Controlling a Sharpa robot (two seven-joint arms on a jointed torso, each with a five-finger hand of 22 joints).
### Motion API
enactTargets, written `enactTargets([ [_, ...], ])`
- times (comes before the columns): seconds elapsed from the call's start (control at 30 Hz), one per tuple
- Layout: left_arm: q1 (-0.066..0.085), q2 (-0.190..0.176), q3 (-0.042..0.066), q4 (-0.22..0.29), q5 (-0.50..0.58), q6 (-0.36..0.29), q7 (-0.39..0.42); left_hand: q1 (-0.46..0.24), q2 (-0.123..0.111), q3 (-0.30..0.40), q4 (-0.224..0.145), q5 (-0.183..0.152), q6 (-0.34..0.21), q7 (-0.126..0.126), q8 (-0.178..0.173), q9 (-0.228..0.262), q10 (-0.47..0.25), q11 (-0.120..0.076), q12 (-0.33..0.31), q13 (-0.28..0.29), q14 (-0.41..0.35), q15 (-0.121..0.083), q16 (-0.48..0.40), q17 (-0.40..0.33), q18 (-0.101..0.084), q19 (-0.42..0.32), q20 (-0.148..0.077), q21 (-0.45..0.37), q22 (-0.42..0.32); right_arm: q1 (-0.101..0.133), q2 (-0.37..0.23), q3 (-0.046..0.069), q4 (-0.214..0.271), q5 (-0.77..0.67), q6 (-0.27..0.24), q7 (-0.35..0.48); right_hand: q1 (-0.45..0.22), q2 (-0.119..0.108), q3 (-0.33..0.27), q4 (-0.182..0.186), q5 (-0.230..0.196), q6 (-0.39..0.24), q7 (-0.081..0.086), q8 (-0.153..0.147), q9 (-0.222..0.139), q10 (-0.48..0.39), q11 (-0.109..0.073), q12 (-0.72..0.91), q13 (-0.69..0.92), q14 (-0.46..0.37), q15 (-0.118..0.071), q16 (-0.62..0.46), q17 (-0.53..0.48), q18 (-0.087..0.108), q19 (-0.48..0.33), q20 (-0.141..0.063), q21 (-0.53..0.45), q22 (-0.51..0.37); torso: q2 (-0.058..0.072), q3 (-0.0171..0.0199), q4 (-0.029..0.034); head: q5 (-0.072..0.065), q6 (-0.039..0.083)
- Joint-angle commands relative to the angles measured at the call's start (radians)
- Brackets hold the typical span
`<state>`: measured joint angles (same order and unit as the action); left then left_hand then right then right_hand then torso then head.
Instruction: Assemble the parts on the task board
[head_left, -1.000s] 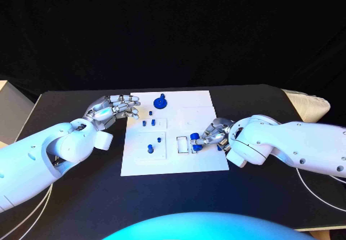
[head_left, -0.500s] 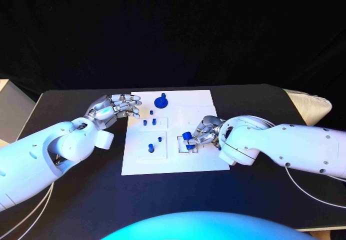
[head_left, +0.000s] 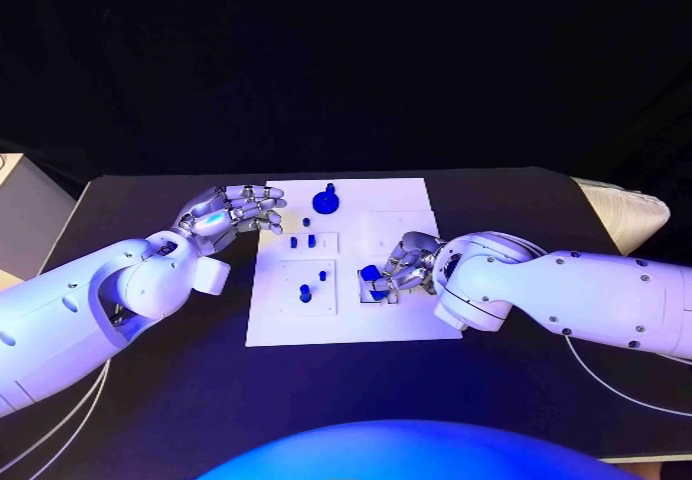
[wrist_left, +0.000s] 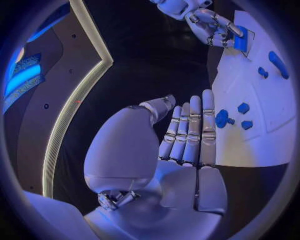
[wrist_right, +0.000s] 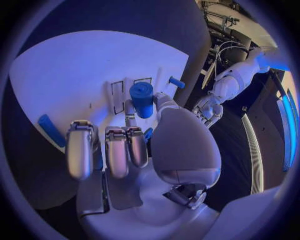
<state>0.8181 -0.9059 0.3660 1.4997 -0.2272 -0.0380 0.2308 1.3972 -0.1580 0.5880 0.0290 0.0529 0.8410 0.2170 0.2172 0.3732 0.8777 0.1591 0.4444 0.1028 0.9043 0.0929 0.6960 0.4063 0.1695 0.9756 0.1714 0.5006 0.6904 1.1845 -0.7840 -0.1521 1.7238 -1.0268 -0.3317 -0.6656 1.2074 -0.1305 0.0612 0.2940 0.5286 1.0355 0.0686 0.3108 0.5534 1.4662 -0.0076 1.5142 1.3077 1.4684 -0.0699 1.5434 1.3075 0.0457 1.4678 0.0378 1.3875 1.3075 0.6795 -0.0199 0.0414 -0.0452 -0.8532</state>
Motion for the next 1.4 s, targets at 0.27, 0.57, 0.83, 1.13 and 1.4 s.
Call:
enactTargets([
  [0.27, -0.001, 0.0, 0.001, 0.004, 0.0, 0.026, 0.007, -0.007, 0.0, 0.004, 0.002, 0.002, -0.007, 0.008, 0.004, -0.001, -0.001, 0.004, 0.004, -0.001, 0.007, 0.001, -0.005, 0.001, 0.007, -0.008, 0.0, 0.004, 0.001, -0.007, -0.003, -0.003, 0.001, 0.0, 0.036, -0.01, -0.008, 0.002, 0.008, -0.001, -0.008, 0.008, 0.001, 0.007, -0.001, 0.068, 0.001, -0.006, 0.211, 0.087, -0.002, 0.005, 0.189, -0.007, 0.05, -0.005, 0.008, 0.146, 0.0, 0.0011, -0.0017, 0.005, -0.001],
  [0.57, -0.001, 0.0, 0.001, 0.004, 0.0, 0.028, 0.006, -0.007, 0.0, 0.004, 0.002, 0.002, -0.007, 0.008, 0.004, -0.001, -0.001, 0.004, 0.004, -0.001, 0.007, 0.001, -0.005, 0.001, 0.007, -0.008, 0.0, 0.004, 0.001, -0.007, 0.004, -0.003, -0.014, -0.022, 0.004, -0.009, -0.043, 0.001, 0.006, -0.001, -0.032, 0.01, 0.001, 0.01, 0.002, 0.067, 0.001, -0.008, 0.21, 0.087, -0.002, 0.005, 0.189, -0.007, 0.05, -0.004, 0.008, 0.148, 0.0, 0.0012, -0.0011, 0.004, 0.0],
  [0.83, -0.001, -0.001, 0.001, 0.004, 0.0, 0.028, 0.006, -0.011, 0.001, 0.005, 0.003, 0.002, -0.007, 0.008, 0.004, -0.002, -0.001, 0.004, 0.003, -0.002, 0.007, 0.002, -0.006, 0.002, 0.007, -0.01, 0.0, 0.005, 0.003, -0.007, 0.013, -0.003, -0.023, -0.027, 0.013, -0.004, -0.091, 0.002, -0.009, -0.001, -0.103, 0.008, 0.0, 0.015, 0.01, 0.063, 0.001, -0.015, 0.206, 0.086, -0.002, 0.004, 0.185, -0.006, 0.049, -0.004, 0.004, 0.148, 0.0, 0.0007, -0.0005, 0.005, 0.0],
  [1.13, -0.001, -0.001, 0.001, 0.004, 0.0, 0.028, 0.006, -0.011, 0.001, 0.005, 0.003, 0.002, -0.007, 0.008, 0.004, -0.002, -0.001, 0.004, 0.003, -0.002, 0.007, 0.002, -0.006, 0.002, 0.007, -0.01, 0.0, 0.005, 0.003, -0.01, 0.015, -0.003, -0.019, -0.033, -0.005, 0.017, -0.181, 0.002, -0.135, 0.003, -0.256, 0.003, -0.001, 0.032, 0.028, 0.063, 0.0, -0.018, 0.206, 0.088, -0.002, 0.004, 0.19, -0.007, 0.051, -0.004, 0.007, 0.155, 0.0, 0.001, -0.0007, 0.004, -0.001],
  [1.4, -0.001, -0.002, 0.001, 0.004, 0.0, 0.027, 0.006, -0.011, 0.001, 0.005, 0.003, 0.002, -0.007, 0.008, 0.004, -0.002, -0.001, 0.004, 0.003, -0.002, 0.007, 0.002, -0.006, 0.002, 0.007, -0.01, 0.0, 0.005, 0.003, -0.013, 0.002, -0.003, -0.002, -0.042, -0.013, 0.035, -0.225, 0.0, -0.183, 0.004, -0.312, -0.001, -0.001, 0.037, 0.035, 0.063, 0.0, -0.019, 0.206, 0.088, -0.002, 0.005, 0.193, -0.008, 0.053, -0.004, 0.01, 0.159, 0.0, 0.0015, -0.0006, 0.005, -0.001],
])
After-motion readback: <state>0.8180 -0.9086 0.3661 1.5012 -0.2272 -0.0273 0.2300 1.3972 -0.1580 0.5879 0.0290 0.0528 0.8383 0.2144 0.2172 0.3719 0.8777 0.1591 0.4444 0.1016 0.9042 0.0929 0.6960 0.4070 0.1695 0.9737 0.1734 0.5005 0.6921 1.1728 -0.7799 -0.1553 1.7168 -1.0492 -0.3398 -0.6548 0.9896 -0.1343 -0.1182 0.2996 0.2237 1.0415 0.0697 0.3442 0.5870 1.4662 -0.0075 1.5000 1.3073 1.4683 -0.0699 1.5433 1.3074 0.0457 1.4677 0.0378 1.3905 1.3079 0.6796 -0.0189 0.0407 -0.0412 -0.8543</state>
